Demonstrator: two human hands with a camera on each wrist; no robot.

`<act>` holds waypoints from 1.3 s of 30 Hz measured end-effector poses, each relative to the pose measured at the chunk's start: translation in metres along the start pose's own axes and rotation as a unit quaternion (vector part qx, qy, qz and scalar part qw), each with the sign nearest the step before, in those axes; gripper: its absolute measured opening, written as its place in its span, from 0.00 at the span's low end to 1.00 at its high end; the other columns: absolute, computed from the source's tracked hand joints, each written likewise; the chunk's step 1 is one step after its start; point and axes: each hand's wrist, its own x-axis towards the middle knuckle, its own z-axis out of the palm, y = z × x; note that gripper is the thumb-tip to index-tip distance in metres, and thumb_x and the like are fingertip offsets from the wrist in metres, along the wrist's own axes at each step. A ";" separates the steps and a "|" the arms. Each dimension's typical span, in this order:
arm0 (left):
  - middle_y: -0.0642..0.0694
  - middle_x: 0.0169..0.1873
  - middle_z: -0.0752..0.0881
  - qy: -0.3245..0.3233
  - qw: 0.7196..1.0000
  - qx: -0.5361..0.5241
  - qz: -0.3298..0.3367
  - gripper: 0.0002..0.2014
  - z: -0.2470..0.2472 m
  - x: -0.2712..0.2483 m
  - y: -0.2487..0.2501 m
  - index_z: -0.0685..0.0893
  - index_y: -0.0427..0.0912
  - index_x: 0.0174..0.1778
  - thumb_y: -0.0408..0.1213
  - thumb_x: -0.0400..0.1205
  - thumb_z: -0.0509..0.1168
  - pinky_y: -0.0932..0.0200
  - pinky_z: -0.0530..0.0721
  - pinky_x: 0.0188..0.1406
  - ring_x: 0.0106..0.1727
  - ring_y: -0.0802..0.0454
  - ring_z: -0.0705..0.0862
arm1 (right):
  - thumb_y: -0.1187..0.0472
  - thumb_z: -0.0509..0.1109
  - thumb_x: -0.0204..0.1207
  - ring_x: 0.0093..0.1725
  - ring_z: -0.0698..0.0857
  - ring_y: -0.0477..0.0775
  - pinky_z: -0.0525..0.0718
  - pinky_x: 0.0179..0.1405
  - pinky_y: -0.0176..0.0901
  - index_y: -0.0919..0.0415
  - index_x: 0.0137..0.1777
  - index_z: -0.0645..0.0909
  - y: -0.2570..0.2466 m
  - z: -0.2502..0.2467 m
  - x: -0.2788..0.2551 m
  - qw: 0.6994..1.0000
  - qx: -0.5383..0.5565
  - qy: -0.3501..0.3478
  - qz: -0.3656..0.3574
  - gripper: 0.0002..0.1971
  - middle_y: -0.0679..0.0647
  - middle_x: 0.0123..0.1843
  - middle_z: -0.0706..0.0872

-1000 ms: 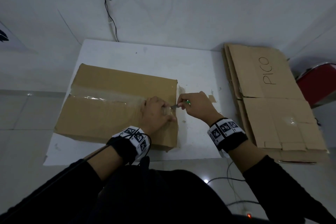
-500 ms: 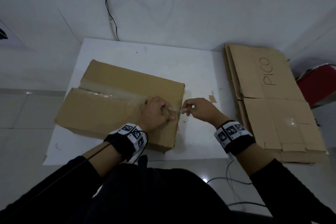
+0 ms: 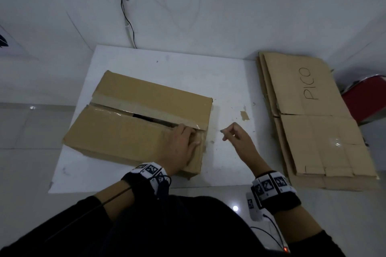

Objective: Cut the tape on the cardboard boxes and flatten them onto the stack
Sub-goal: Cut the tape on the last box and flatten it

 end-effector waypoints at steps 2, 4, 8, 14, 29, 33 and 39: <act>0.41 0.60 0.76 0.010 1.000 -0.009 -0.015 0.18 0.005 0.001 0.002 0.80 0.37 0.66 0.43 0.84 0.65 0.58 0.70 0.61 0.60 0.46 0.74 | 0.58 0.70 0.82 0.45 0.84 0.44 0.77 0.44 0.30 0.58 0.44 0.80 -0.002 0.008 -0.007 1.000 -0.006 -0.016 -0.018 0.06 0.49 0.44 0.88; 0.39 0.59 0.76 0.024 1.000 -0.008 -0.003 0.19 0.008 -0.002 0.003 0.80 0.35 0.68 0.40 0.84 0.64 0.58 0.70 0.61 0.60 0.43 0.75 | 0.59 0.72 0.81 0.45 0.84 0.40 0.76 0.44 0.26 0.58 0.44 0.80 -0.004 0.015 -0.013 0.999 -0.015 -0.021 -0.041 0.06 0.49 0.43 0.87; 0.38 0.59 0.78 0.046 0.999 -0.004 0.024 0.19 0.017 -0.006 -0.005 0.81 0.38 0.70 0.39 0.83 0.64 0.51 0.79 0.57 0.58 0.40 0.78 | 0.60 0.72 0.81 0.46 0.83 0.38 0.74 0.45 0.21 0.63 0.43 0.79 -0.007 0.026 -0.014 0.994 -0.033 0.041 -0.095 0.08 0.46 0.42 0.86; 0.39 0.60 0.78 0.057 0.997 -0.001 0.051 0.20 0.017 -0.007 -0.008 0.80 0.40 0.71 0.38 0.82 0.66 0.49 0.82 0.57 0.58 0.41 0.79 | 0.58 0.69 0.84 0.47 0.84 0.41 0.77 0.45 0.25 0.59 0.43 0.75 0.003 0.034 -0.019 0.992 -0.048 0.073 -0.092 0.09 0.44 0.42 0.85; 0.45 0.67 0.72 -0.005 0.988 0.139 -0.060 0.47 -0.044 -0.004 -0.039 0.72 0.51 0.69 0.82 0.64 0.53 0.42 0.65 0.74 0.72 0.42 0.66 | 0.50 0.55 0.88 0.79 0.68 0.59 0.61 0.78 0.62 0.56 0.80 0.69 0.075 0.032 0.065 0.955 -0.191 0.063 0.219 0.23 0.57 0.81 0.70; 0.51 0.69 0.65 -0.134 0.971 0.190 -0.050 0.63 -0.089 -0.005 -0.063 0.64 0.52 0.75 0.85 0.46 0.58 0.48 0.47 0.79 0.75 0.48 0.59 | 0.52 0.58 0.88 0.68 0.79 0.58 0.74 0.65 0.51 0.53 0.66 0.81 0.045 0.029 0.043 0.971 -0.153 0.145 0.110 0.14 0.56 0.67 0.83; 0.48 0.58 0.72 -0.066 0.960 0.270 0.046 0.56 -0.101 0.015 -0.054 0.70 0.46 0.62 0.82 0.45 0.60 0.44 0.52 0.76 0.64 0.45 0.70 | 0.50 0.60 0.87 0.31 0.76 0.43 0.74 0.33 0.35 0.59 0.39 0.77 -0.054 0.039 0.045 0.997 0.078 0.017 -0.004 0.17 0.53 0.35 0.80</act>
